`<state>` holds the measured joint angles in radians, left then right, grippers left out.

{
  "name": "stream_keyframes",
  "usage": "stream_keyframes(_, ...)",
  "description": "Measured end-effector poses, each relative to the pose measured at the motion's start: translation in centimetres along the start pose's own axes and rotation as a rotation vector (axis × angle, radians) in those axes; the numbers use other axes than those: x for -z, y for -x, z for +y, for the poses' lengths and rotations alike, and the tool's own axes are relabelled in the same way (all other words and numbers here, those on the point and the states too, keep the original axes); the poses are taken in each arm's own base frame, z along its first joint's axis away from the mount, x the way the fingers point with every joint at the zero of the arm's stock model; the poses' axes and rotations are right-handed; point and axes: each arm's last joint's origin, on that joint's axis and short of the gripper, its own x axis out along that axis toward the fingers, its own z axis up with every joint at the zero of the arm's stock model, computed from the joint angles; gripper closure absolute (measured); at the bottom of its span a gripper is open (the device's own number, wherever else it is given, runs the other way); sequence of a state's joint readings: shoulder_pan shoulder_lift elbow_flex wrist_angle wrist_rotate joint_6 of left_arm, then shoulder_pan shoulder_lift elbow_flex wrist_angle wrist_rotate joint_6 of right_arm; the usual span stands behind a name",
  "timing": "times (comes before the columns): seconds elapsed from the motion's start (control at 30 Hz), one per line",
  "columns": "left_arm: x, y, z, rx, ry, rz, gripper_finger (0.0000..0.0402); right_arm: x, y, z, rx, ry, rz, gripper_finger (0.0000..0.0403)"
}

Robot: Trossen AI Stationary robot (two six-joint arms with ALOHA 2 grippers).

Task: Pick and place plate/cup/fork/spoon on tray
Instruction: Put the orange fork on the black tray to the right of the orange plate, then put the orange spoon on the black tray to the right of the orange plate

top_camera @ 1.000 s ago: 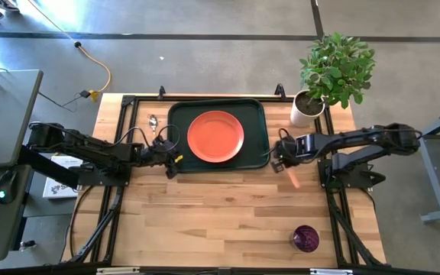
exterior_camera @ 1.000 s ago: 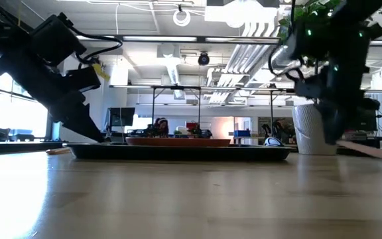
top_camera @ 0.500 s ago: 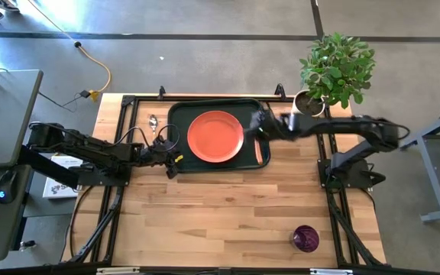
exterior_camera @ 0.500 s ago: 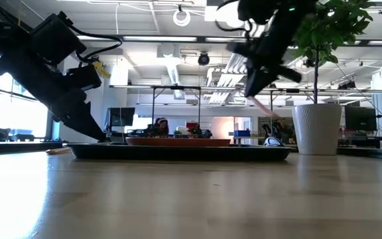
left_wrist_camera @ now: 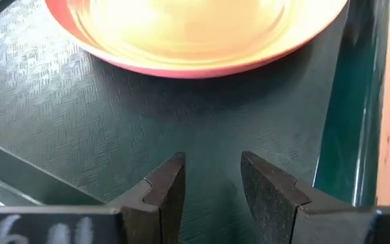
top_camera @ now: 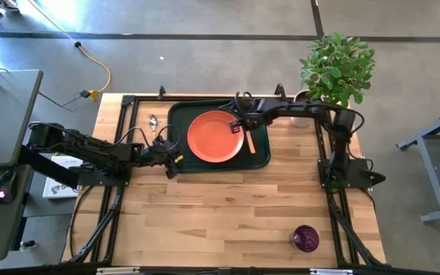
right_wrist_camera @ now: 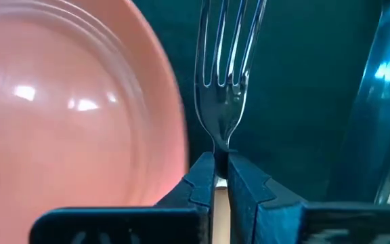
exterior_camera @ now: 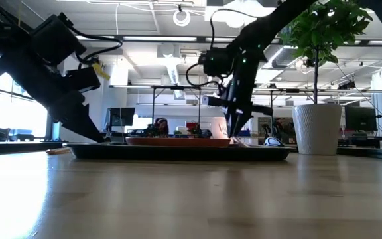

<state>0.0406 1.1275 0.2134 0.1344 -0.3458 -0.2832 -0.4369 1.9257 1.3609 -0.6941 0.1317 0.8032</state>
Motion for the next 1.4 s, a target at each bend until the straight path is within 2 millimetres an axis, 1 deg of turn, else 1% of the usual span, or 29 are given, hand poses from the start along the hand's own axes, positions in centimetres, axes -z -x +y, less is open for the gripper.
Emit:
stream_keyframes(0.07,0.0,0.0,0.0,-0.004,0.0,0.001,0.0269,-0.1,-0.7,-0.3,0.012,-0.01,0.023,0.0392)
stream_keyframes(0.13,0.0,0.0,0.0,-0.005,0.003,0.001,0.0269,-0.1,-0.9,-0.4,0.013,-0.015,0.031,0.0391)
stream_keyframes(0.27,0.0,0.0,0.1,-0.019,0.029,-0.004,0.0269,0.3,-0.9,-0.3,0.027,-0.006,0.045,0.0391)
stream_keyframes(0.47,-0.1,0.0,0.3,-0.093,0.078,-0.029,0.0269,0.7,-0.8,0.0,0.079,-0.02,0.004,0.0386)
stream_keyframes(0.57,-0.1,0.0,0.3,-0.101,0.08,-0.032,0.0268,0.5,-0.8,-0.1,0.076,-0.032,-0.001,0.0363)
stream_keyframes(0.8,-0.1,0.0,0.3,-0.103,0.076,-0.032,0.0268,0.4,-0.8,-0.2,0.067,-0.036,-0.001,0.0286)
stream_keyframes(0.93,0.1,0.0,0.4,-0.124,0.065,-0.019,0.0268,0.5,-0.7,0.0,0.08,0.0,-0.014,0.0263)
stream_keyframes(1.03,0.3,0.1,0.6,-0.176,0.056,-0.014,0.0268,0.8,0.1,0.3,0.097,0.038,-0.061,0.0257)
stream_keyframes(1.17,0.4,0.4,1.0,-0.27,0.069,-0.031,0.0268,1.8,1.8,1.4,0.062,0.109,-0.094,0.0258)
stream_keyframes(1.33,0.0,1.3,1.5,-0.341,0.084,-0.081,0.0268,4.2,4.3,3.3,0.024,0.209,-0.159,0.0258)
stream_keyframes(1.4,-0.4,2.0,1.8,-0.411,0.056,-0.109,0.0268,5.4,5.0,4.2,0.027,0.246,-0.194,0.0258)
